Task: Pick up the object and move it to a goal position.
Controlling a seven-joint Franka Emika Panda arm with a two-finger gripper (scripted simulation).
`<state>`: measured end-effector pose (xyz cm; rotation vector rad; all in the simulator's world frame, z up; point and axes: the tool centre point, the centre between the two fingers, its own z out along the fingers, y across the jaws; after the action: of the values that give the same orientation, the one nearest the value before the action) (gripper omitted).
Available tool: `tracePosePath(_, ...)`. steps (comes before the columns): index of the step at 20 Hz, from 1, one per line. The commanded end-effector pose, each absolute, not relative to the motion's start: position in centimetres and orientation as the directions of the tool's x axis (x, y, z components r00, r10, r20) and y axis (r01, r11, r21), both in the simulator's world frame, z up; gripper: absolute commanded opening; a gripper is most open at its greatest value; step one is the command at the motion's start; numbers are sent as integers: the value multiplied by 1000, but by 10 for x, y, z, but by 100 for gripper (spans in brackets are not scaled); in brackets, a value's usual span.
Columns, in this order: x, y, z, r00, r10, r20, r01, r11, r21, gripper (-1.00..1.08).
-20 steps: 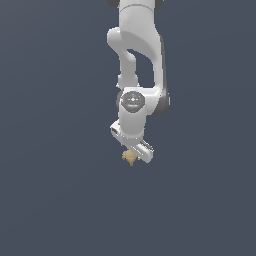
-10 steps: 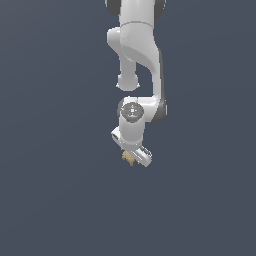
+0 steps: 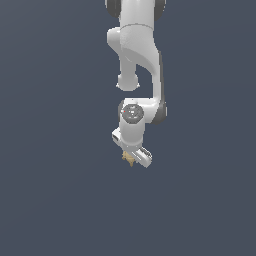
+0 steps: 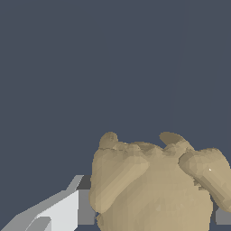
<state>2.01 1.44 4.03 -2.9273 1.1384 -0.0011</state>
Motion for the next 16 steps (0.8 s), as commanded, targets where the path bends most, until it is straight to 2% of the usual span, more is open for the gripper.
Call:
tracePosePath(1,20,14,40,737,-676,0,-676,-737,0,-100)
tracePosePath(9,21,10,49,737,-676,0,-676,-737,-1,-100)
tracePosePath(16,26,-12,90,737,-676,0,-676,-737,-1,-100)
